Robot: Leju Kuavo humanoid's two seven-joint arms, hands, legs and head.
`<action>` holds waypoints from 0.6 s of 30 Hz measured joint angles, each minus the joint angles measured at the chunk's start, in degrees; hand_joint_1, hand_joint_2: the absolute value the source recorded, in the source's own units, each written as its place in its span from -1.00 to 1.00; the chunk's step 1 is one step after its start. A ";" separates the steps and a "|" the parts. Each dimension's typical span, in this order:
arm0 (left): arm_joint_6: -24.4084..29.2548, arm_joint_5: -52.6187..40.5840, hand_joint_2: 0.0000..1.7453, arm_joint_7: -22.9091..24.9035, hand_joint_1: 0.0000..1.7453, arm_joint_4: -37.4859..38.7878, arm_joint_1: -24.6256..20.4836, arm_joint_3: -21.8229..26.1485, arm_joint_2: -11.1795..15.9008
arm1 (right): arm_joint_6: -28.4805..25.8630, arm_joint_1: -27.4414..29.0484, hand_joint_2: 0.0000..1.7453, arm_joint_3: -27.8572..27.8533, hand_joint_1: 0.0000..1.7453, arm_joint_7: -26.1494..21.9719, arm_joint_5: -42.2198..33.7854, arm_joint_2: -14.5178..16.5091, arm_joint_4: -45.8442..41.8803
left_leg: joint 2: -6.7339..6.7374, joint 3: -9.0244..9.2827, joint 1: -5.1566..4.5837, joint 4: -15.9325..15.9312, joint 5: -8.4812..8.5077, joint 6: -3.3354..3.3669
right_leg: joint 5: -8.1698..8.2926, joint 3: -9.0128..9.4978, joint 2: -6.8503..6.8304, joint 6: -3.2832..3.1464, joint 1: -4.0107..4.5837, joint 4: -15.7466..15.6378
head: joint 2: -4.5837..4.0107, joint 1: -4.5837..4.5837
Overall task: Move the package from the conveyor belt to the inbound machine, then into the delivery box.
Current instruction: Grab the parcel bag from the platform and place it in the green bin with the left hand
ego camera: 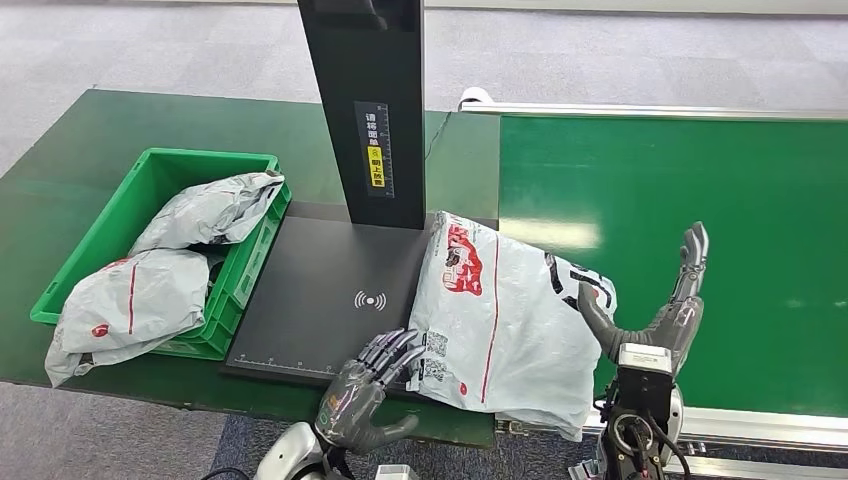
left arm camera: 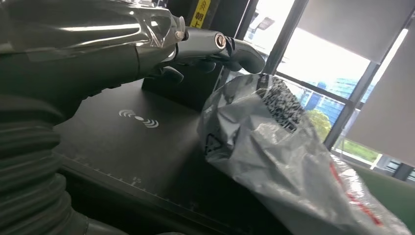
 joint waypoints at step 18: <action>3.46 -5.73 1.00 -2.09 -1.00 -5.37 1.14 4.84 -3.13 | -1.83 -2.35 1.00 2.67 -1.00 0.00 -0.84 -0.74 3.10 | -0.02 0.01 0.00 0.00 0.00 0.00 | 0.00 0.00 -0.01 0.00 0.00 0.00 | 0.00 0.00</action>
